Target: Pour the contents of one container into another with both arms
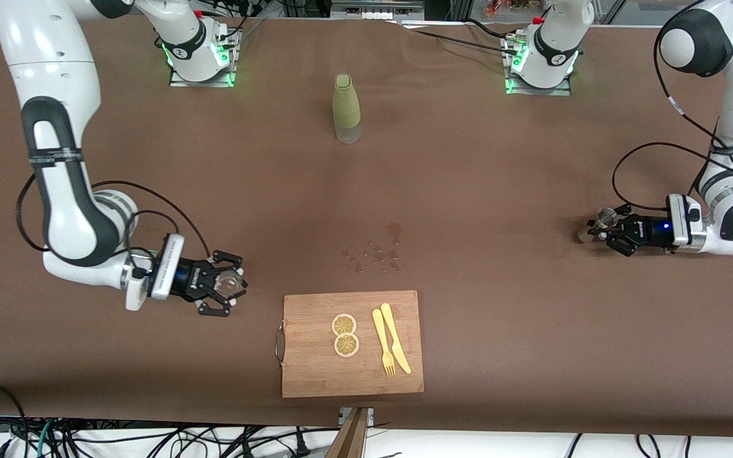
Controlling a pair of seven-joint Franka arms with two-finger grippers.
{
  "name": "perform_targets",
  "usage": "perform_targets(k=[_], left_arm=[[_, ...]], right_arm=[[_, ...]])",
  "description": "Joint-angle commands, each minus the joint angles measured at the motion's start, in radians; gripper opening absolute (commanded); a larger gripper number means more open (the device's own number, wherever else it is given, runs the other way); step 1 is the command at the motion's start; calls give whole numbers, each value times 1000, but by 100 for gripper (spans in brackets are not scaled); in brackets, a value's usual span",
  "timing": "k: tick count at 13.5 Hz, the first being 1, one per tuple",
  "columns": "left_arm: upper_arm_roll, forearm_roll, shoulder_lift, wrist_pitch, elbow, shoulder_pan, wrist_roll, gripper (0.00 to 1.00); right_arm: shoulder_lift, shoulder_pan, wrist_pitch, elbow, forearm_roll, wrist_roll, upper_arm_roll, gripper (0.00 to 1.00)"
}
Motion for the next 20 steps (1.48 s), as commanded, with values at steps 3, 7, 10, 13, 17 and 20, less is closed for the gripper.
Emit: perform_targets(k=[3,7,10,13,17,20], left_arm=[[-8,90,39,-71,15,-18,120,0],[-9,96,55,-88,16,-18,159,0],[-9,98,68,-83,18,-20,175,0],[-8,96,92,-80,19,-21,212,0],[-2,95,112,-77,21,-21,236,0],[30,95,117,-71,19,-21,226,3]], right_arm=[[66,-125,-165,-94,14,-195,18,0],[150,-199,-213,-114,-78,-254,15,0],[192,-221,-209,-113,-122,-256,12,3],[201,-222,-205,-111,-138,-254,10,16],[229,-232,-207,-113,-145,-237,1,99],[224,-233,-218,-113,-164,-234,-36,100]])
